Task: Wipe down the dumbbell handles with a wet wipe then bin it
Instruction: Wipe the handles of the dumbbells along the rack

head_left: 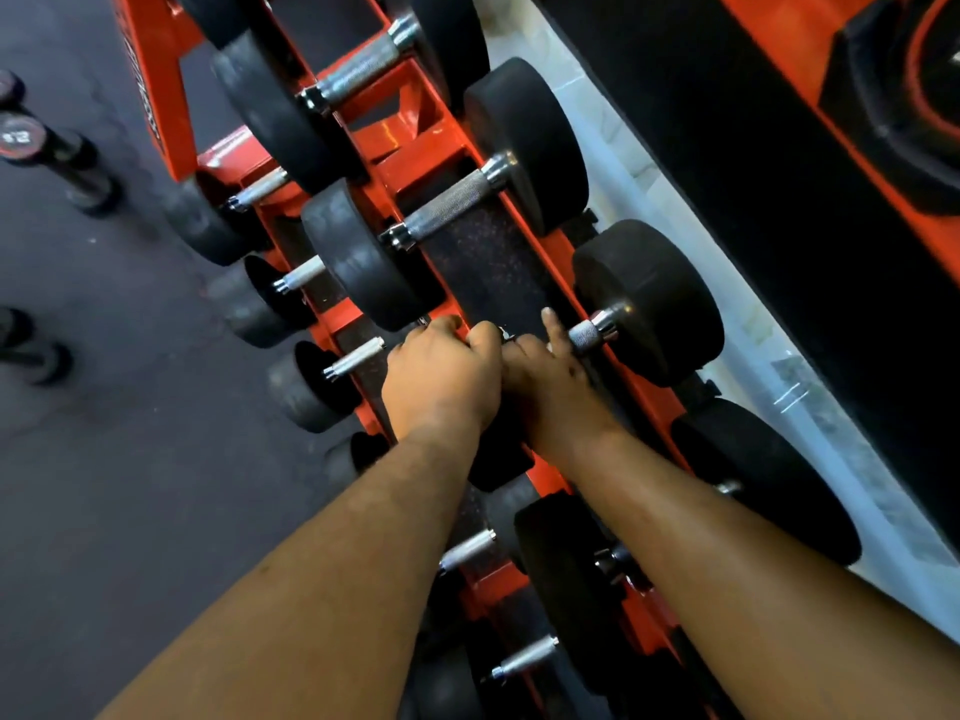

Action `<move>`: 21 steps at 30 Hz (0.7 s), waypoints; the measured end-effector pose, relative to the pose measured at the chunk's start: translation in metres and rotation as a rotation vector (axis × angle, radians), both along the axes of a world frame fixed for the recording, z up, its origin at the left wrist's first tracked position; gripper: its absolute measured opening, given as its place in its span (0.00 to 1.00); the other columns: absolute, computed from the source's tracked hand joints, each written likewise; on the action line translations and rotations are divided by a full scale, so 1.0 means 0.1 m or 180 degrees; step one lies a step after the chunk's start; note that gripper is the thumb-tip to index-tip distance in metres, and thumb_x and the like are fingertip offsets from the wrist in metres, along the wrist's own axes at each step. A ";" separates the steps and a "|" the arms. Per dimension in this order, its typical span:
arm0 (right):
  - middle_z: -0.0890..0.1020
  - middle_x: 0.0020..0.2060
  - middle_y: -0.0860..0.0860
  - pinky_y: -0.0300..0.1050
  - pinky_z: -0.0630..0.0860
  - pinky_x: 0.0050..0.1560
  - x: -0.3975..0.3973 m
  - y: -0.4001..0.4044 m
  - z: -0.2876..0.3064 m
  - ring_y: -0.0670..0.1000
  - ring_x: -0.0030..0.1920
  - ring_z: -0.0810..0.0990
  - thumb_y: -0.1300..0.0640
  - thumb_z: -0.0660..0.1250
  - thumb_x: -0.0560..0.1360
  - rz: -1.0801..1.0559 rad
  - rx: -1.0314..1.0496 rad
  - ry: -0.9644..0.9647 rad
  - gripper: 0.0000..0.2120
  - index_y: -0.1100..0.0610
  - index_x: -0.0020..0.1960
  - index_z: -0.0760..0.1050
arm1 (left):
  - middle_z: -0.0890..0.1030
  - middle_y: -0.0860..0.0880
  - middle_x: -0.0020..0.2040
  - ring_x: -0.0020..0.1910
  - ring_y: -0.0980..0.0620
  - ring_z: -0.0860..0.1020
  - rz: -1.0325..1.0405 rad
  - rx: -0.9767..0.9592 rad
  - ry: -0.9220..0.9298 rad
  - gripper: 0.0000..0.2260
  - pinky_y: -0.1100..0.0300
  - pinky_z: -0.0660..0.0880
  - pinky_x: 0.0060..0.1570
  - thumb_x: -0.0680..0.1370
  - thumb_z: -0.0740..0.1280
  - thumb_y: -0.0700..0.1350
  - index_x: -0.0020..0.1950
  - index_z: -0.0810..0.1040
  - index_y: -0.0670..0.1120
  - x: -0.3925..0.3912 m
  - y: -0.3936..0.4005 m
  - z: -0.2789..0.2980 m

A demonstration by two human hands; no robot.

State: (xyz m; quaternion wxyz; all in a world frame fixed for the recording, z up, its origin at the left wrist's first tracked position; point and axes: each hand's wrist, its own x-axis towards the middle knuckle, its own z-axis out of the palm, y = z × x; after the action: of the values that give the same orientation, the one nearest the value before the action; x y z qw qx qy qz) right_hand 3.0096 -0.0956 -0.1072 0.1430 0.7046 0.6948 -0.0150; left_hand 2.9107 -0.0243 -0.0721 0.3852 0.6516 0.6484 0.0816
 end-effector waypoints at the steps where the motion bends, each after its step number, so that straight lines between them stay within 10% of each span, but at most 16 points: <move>1: 0.78 0.52 0.53 0.66 0.63 0.74 0.00 -0.12 -0.02 0.58 0.58 0.74 0.61 0.64 0.73 0.0014 0.0196 -0.0026 0.21 0.57 0.66 0.73 | 0.81 0.49 0.50 0.55 0.43 0.77 -0.0006 0.0035 -0.0004 0.17 0.49 0.74 0.49 0.75 0.56 0.58 0.49 0.80 0.52 0.00 0.00 0.00; 5: 0.63 0.78 0.55 0.68 0.58 0.74 0.08 -0.52 -0.07 0.59 0.78 0.60 0.55 0.54 0.80 0.0297 0.0082 -0.0170 0.29 0.58 0.80 0.58 | 0.80 0.50 0.46 0.53 0.45 0.77 -0.0018 0.0078 0.0008 0.15 0.50 0.72 0.47 0.75 0.56 0.58 0.47 0.80 0.53 0.00 -0.01 0.00; 11: 0.80 0.47 0.49 0.66 0.40 0.77 0.01 0.17 0.06 0.55 0.55 0.76 0.55 0.54 0.77 -0.0125 -0.0423 0.0339 0.18 0.53 0.63 0.76 | 0.80 0.51 0.44 0.50 0.45 0.77 0.0021 0.0081 0.0005 0.13 0.52 0.69 0.45 0.76 0.57 0.56 0.44 0.79 0.53 0.02 -0.02 0.06; 17: 0.61 0.78 0.56 0.67 0.45 0.77 0.02 -0.34 -0.09 0.60 0.80 0.54 0.55 0.56 0.79 -0.0054 -0.0019 0.0141 0.30 0.57 0.80 0.56 | 0.81 0.50 0.45 0.50 0.45 0.78 0.0037 0.0115 0.0007 0.14 0.53 0.70 0.45 0.77 0.57 0.57 0.45 0.80 0.53 0.00 -0.02 0.05; 21: 0.70 0.71 0.52 0.70 0.49 0.76 0.05 -0.37 0.00 0.58 0.75 0.64 0.55 0.58 0.78 -0.0026 -0.0160 0.0053 0.29 0.55 0.78 0.60 | 0.81 0.50 0.45 0.50 0.45 0.77 0.0028 0.0089 0.0041 0.14 0.52 0.70 0.45 0.77 0.57 0.57 0.46 0.80 0.53 0.02 -0.02 0.05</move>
State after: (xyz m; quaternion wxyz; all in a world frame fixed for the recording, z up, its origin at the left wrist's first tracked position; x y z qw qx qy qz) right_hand 3.0150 -0.1327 -0.1075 0.1547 0.7035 0.6925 -0.0389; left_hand 2.9122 -0.0263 -0.0667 0.3715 0.6545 0.6526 0.0881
